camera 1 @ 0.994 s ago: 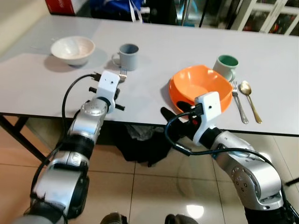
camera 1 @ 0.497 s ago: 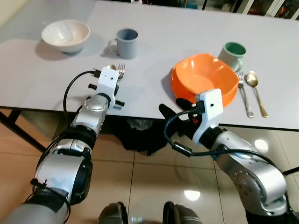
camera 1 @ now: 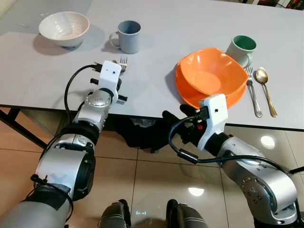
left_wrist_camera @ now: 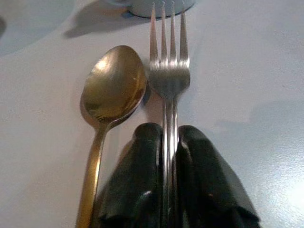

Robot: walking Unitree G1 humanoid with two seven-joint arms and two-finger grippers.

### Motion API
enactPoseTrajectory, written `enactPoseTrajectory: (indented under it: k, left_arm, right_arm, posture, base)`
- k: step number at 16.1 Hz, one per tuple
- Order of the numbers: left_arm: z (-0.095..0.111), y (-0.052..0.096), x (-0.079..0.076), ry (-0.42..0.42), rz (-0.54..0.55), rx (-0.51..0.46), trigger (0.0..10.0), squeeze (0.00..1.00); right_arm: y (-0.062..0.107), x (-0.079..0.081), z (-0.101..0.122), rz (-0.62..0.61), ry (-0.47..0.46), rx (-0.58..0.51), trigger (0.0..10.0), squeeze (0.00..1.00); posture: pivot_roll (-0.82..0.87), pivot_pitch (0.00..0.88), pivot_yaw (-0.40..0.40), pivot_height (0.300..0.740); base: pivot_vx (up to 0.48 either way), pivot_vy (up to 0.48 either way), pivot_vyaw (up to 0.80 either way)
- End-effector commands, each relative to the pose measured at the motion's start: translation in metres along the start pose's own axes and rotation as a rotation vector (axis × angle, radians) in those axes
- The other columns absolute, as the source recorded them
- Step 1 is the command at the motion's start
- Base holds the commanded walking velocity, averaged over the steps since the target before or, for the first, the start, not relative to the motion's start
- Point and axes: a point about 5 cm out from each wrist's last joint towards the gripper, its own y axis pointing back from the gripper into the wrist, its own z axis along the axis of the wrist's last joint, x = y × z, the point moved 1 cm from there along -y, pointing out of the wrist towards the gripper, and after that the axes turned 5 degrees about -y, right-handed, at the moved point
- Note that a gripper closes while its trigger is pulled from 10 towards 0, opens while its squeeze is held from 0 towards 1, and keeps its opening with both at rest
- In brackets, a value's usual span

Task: Setting the table

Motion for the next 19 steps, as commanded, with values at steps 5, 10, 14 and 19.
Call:
enactPoseTrajectory:
  k: [5, 10, 14, 19]
  left_arm:
    - [-0.008, -0.001, -0.010, -0.012, -0.038, 0.052, 10.0, 1.00]
    - [0.033, -0.002, 0.000, 0.025, -0.020, -0.114, 10.0, 0.00]
    - [0.048, 0.045, 0.000, -0.004, -0.022, -0.371, 10.0, 0.00]
    - [-0.025, 0.112, 0.007, 0.025, 0.151, -0.211, 10.0, 0.00]
  right_arm:
    - [0.000, -0.002, 0.007, 0.009, 0.015, -0.011, 10.0, 0.00]
    - [-0.005, -0.012, 0.012, -0.024, 0.031, -0.037, 10.0, 0.00]
    - [-0.011, -0.018, 0.011, -0.058, 0.033, -0.061, 10.0, 0.00]
    - [-0.009, -0.035, -0.009, -0.215, 0.002, -0.051, 10.0, 0.00]
  posture:
    - [-0.13, 0.233, -0.025, 0.740]
    - [-0.10, 0.175, -0.015, 0.740]
    - [-0.06, 0.125, -0.006, 0.740]
    - [-0.03, 0.075, -0.037, 0.740]
  base:
    - [0.000, 0.000, 0.00]
    - [0.000, 0.000, 0.00]
    - [0.000, 0.101, 0.00]
    - [0.000, 0.480, 0.00]
